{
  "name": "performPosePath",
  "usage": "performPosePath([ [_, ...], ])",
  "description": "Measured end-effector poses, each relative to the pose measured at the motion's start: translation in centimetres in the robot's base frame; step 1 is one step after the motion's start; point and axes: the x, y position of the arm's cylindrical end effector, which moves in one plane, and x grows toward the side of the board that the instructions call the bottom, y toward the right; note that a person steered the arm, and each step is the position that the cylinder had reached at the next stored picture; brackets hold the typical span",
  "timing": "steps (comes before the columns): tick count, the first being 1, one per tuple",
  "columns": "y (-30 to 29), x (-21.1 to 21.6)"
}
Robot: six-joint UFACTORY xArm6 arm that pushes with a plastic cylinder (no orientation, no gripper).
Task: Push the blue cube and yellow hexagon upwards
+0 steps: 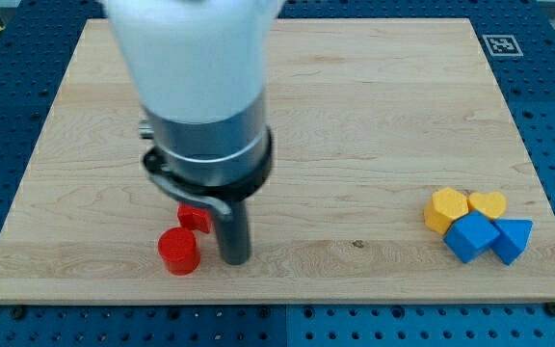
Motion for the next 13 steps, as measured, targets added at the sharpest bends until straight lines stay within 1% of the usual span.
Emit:
performPosePath([
  [1, 4.1, 0.0],
  [2, 8.5, 1.1],
  [3, 13.2, 3.1],
  [4, 15.1, 3.3],
  [5, 15.4, 3.3],
  [7, 20.1, 3.2],
  [8, 20.2, 3.1],
  [9, 20.2, 1.8],
  [10, 20.3, 1.6],
  [12, 23.4, 3.2],
  [13, 24.3, 1.2],
])
